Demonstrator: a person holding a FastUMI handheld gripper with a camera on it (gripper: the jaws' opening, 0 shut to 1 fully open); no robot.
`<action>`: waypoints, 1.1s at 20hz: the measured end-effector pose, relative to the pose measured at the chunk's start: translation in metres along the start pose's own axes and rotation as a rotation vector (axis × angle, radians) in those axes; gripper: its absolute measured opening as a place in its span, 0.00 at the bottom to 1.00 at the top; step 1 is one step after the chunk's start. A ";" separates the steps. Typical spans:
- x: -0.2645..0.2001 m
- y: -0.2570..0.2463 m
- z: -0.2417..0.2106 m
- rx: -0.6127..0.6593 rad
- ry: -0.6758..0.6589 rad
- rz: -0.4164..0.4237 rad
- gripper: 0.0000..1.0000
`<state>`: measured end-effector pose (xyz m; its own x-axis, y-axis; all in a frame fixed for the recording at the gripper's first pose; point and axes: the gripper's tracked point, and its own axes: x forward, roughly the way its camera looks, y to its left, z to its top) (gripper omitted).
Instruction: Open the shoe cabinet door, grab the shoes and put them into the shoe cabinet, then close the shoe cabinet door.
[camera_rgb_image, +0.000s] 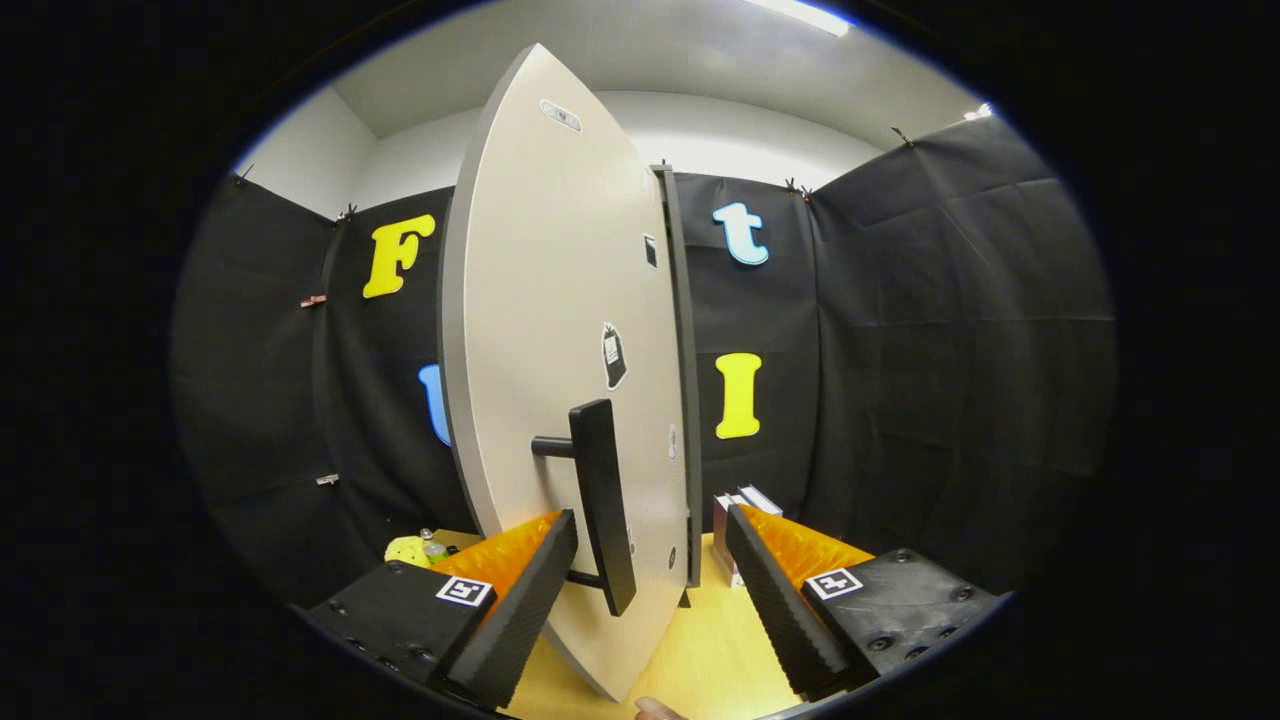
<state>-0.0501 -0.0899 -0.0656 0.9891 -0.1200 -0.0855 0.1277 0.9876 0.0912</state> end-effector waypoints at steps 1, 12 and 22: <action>0.003 0.009 -0.001 -0.001 0.000 0.004 0.98; 0.059 0.110 -0.019 -0.010 0.012 0.088 0.98; 0.095 0.193 -0.020 -0.032 0.004 0.208 0.98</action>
<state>0.0670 0.0910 -0.0764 0.9936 0.0869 -0.0718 -0.0815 0.9938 0.0752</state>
